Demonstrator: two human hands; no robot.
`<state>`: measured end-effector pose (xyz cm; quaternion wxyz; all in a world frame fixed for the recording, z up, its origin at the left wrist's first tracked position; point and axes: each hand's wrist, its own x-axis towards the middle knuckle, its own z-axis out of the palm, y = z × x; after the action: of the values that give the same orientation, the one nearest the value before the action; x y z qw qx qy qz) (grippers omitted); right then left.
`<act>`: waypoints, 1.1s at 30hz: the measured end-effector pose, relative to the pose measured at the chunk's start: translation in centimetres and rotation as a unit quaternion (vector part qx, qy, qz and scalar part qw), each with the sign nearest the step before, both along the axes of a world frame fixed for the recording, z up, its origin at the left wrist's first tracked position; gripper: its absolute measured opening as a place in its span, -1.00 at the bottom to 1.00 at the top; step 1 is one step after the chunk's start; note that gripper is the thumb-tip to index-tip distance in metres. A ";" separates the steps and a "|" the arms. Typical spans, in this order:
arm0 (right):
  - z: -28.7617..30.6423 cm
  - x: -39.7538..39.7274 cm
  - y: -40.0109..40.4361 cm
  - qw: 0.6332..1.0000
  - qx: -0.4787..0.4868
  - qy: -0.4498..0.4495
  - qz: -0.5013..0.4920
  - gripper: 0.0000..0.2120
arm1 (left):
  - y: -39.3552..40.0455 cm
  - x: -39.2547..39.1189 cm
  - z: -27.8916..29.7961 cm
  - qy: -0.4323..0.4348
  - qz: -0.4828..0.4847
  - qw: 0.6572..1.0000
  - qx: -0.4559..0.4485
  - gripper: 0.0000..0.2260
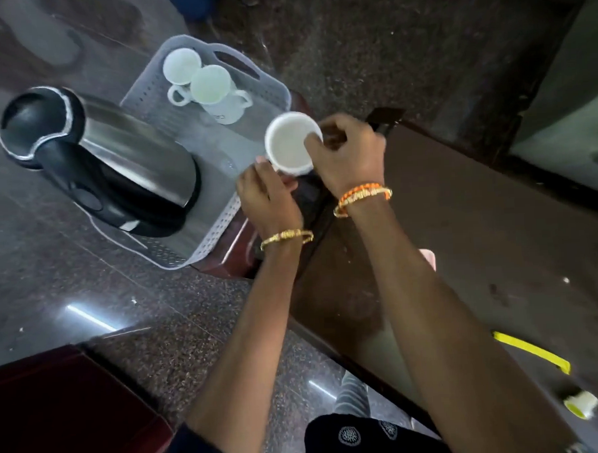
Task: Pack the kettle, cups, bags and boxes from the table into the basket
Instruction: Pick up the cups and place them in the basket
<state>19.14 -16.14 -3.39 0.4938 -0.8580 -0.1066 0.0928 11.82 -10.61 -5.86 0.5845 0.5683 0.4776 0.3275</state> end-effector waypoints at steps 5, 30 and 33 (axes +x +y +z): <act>-0.7 2.4 5.8 0.996 -0.031 -0.015 0.084 -0.79 | 5.3 2.6 -0.3 0.019 0.072 0.996 -0.041 -0.66; -5.6 6.6 11.9 0.978 -0.169 -0.114 0.049 -0.82 | 11.8 6.0 -3.4 0.039 -0.009 0.983 -0.179 -0.79; -5.9 6.0 11.4 0.987 -0.131 -0.087 0.036 -0.82 | 12.0 6.0 -3.0 0.027 -0.010 0.981 -0.192 -0.80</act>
<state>25.19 -4.72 -9.29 0.3624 -0.9157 -0.1665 0.0486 17.79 1.43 -8.89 0.6728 0.4585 0.5420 0.2082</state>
